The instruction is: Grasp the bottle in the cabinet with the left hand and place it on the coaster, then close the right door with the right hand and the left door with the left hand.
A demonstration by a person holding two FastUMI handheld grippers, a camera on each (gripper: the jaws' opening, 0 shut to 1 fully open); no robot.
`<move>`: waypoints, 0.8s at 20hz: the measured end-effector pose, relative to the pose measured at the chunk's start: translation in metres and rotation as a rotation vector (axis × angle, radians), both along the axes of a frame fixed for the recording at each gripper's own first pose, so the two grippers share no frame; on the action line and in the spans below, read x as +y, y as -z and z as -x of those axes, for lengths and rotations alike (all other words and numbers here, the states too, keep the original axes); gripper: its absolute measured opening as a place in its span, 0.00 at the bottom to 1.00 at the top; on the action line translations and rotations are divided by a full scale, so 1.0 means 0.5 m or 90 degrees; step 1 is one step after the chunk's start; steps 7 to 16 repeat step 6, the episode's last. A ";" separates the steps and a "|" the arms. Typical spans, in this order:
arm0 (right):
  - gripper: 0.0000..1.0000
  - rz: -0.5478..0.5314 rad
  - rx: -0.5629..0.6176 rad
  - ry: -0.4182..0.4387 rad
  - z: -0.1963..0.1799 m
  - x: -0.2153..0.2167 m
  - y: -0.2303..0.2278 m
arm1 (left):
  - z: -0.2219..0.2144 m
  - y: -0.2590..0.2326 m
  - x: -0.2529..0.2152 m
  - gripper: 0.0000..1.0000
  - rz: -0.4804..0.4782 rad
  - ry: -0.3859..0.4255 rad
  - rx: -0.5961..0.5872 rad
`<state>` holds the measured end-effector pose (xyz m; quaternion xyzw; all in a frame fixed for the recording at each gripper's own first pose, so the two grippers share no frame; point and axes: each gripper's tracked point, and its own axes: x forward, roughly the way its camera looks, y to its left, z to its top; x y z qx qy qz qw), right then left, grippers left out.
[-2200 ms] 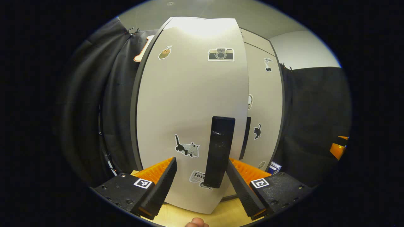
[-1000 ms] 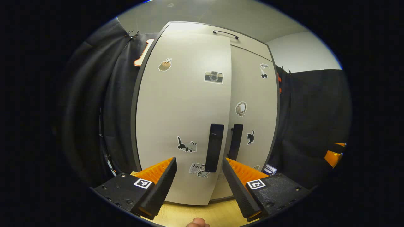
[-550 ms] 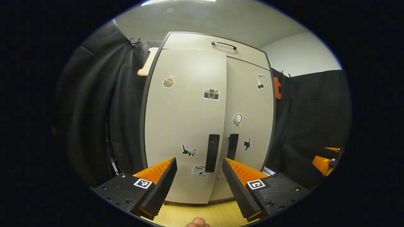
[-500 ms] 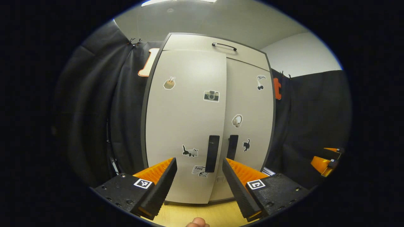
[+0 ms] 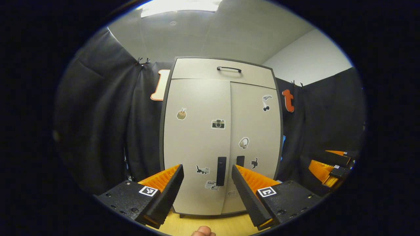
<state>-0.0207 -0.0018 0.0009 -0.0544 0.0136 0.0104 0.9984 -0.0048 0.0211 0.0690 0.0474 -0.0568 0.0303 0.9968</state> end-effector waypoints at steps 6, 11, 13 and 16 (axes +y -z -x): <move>0.95 -0.006 -0.017 -0.011 -0.008 0.006 -0.010 | 0.009 0.002 -0.017 0.94 0.010 0.002 -0.005; 0.95 -0.006 -0.017 -0.011 -0.008 0.006 -0.010 | 0.009 0.002 -0.017 0.94 0.010 0.002 -0.005; 0.95 -0.006 -0.017 -0.011 -0.008 0.006 -0.010 | 0.009 0.002 -0.017 0.94 0.010 0.002 -0.005; 0.95 -0.006 -0.017 -0.011 -0.008 0.006 -0.010 | 0.009 0.002 -0.017 0.94 0.010 0.002 -0.005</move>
